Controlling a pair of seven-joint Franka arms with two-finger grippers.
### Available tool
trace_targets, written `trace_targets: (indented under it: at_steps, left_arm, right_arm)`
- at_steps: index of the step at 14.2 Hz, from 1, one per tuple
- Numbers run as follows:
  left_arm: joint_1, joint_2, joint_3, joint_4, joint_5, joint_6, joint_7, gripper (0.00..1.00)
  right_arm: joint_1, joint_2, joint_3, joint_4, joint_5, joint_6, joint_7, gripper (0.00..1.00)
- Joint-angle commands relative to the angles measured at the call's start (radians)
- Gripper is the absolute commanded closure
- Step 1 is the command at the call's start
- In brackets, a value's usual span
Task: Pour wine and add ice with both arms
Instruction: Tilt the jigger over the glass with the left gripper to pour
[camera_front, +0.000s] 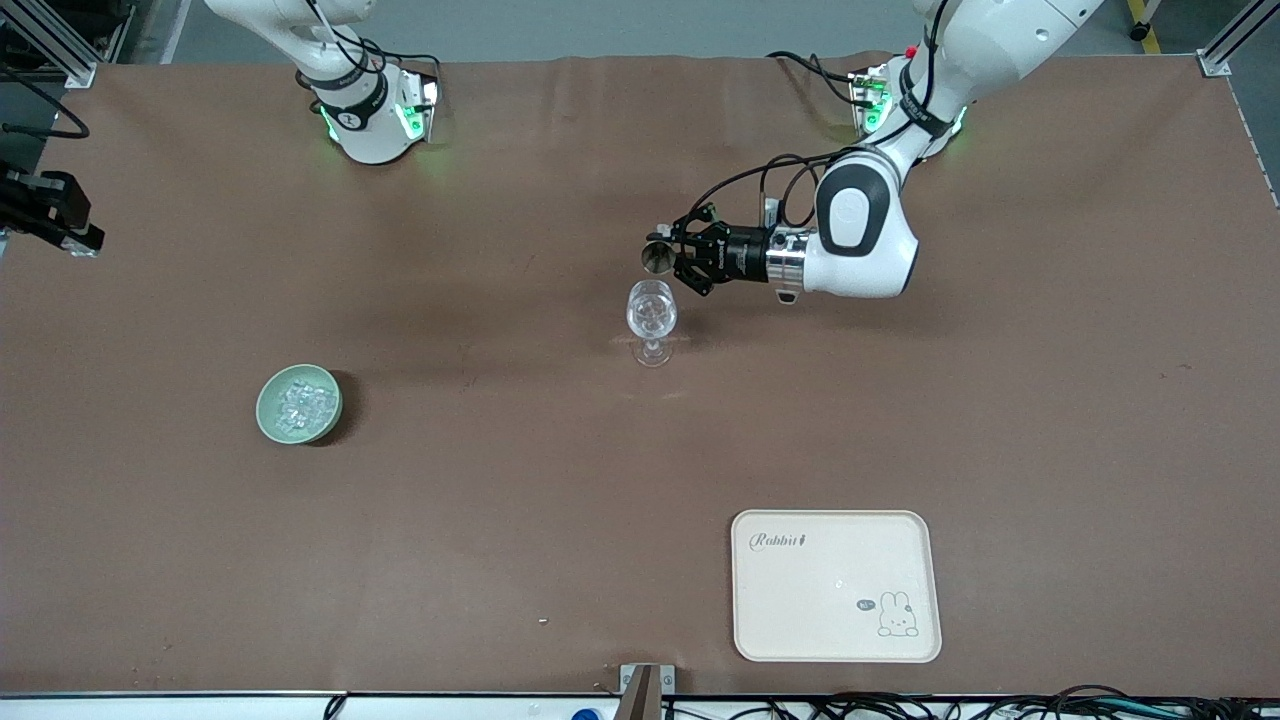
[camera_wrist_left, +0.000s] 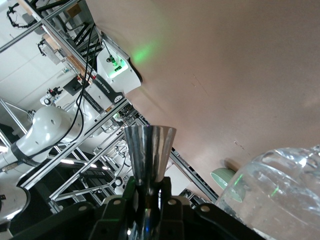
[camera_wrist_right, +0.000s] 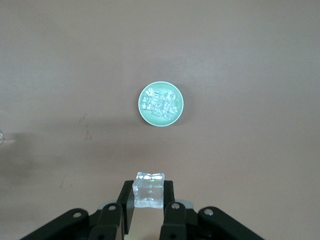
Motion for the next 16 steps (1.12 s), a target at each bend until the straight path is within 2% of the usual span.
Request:
trace_targets:
  at_steps: [1, 16]
  left_arm:
    - [-0.002, -0.005, -0.009, -0.002, -0.022, 0.017, -0.034, 1.0]
    - [-0.003, 0.03, -0.009, 0.008, -0.024, 0.015, -0.158, 0.99]
  right_arm:
    - [0.005, -0.012, -0.011, 0.032, -0.015, -0.001, -0.015, 0.97]
    - [0.028, -0.014, -0.005, -0.032, -0.011, -0.036, 0.0, 0.97]
